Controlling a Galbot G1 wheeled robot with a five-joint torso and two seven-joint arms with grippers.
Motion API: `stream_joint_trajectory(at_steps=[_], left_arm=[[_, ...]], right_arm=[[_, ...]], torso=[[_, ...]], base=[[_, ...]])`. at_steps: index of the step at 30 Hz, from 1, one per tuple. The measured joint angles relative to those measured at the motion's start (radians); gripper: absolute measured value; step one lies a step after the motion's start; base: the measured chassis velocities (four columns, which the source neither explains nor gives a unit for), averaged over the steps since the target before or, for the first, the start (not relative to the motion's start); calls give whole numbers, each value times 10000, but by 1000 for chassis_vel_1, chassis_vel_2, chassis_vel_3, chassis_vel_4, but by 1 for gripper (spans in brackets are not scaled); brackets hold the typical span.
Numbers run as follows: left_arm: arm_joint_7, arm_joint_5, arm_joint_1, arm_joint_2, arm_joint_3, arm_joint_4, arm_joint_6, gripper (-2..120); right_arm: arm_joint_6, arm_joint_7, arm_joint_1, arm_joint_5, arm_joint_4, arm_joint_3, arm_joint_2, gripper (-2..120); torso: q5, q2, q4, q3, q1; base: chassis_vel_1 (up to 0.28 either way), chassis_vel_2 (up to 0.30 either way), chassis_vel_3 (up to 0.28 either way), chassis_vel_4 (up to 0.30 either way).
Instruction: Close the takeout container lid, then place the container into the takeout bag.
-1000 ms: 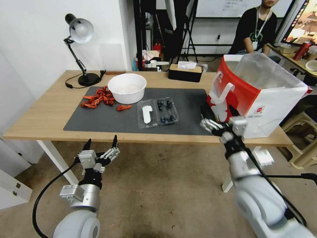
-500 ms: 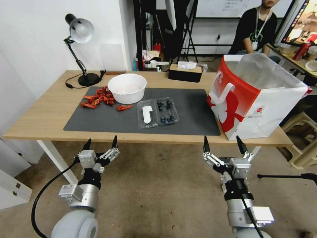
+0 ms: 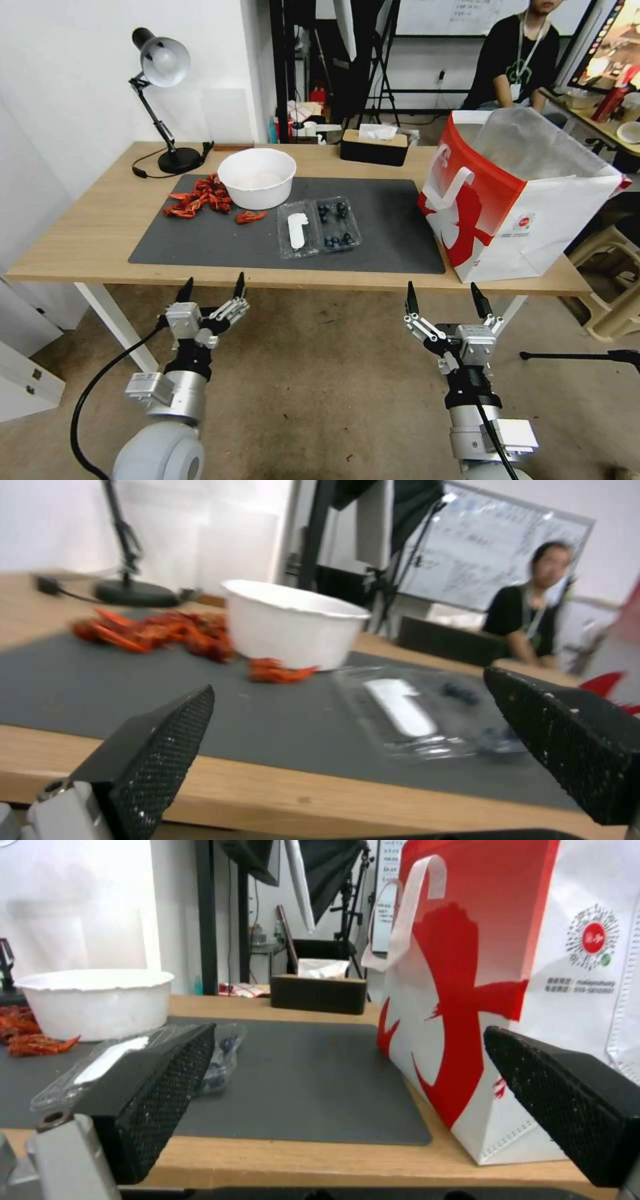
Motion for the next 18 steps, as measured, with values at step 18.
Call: stream_joint_trajectory(at_steps=[18], left_arm=[[-3223, -10368, -2996, 875, 1800, -337, 2154, 100]], right_arm=[[-30, -6, 302, 141, -520, -96, -79, 100]], torso=[[1, 0, 2, 1, 1]], base=[[0, 0, 0, 0]])
